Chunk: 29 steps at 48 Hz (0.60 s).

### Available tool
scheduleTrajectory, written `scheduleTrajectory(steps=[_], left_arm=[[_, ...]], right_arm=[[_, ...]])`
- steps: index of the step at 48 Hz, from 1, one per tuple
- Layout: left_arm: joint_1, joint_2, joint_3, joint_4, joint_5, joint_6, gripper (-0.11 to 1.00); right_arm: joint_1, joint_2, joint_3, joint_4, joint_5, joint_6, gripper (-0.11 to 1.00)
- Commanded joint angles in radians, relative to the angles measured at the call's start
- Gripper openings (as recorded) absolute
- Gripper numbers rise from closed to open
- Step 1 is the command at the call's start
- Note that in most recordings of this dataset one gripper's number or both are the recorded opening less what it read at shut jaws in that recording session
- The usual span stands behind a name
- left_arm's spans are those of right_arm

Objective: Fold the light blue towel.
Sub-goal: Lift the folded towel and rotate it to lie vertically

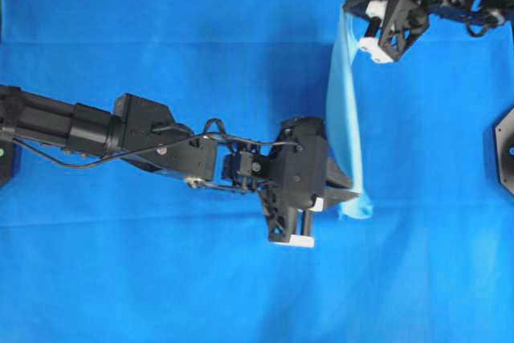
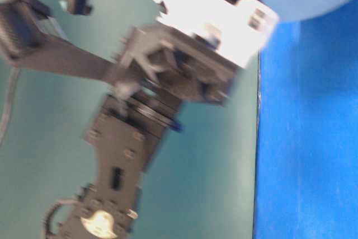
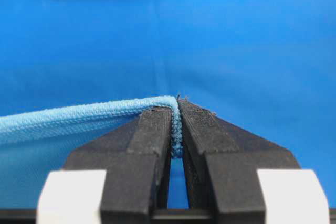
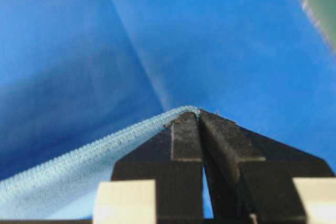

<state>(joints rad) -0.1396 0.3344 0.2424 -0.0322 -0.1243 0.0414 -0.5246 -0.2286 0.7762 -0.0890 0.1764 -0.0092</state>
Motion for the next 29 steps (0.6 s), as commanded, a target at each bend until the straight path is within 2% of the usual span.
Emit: scheduleTrajectory(steps=[1, 10, 19, 29], left_arm=[[-0.072, -0.046, 0.041, -0.006, -0.049, -0.021, 0.02], [-0.097, -0.084, 0.164, -0.008, -0.109, -0.133, 0.02], [-0.118, -0.118, 0.27, -0.009, -0.138, -0.236, 0.02], [-0.129, -0.118, 0.322, -0.009, -0.169, -0.278, 0.02]], right_arm=[[-0.009, 0.034, -0.038, -0.005, -0.032, 0.0, 0.02], [0.032, 0.153, -0.104, -0.005, -0.114, 0.0, 0.02], [0.061, 0.239, -0.186, -0.006, -0.133, -0.003, 0.02], [0.074, 0.281, -0.219, -0.018, -0.135, -0.003, 0.02]])
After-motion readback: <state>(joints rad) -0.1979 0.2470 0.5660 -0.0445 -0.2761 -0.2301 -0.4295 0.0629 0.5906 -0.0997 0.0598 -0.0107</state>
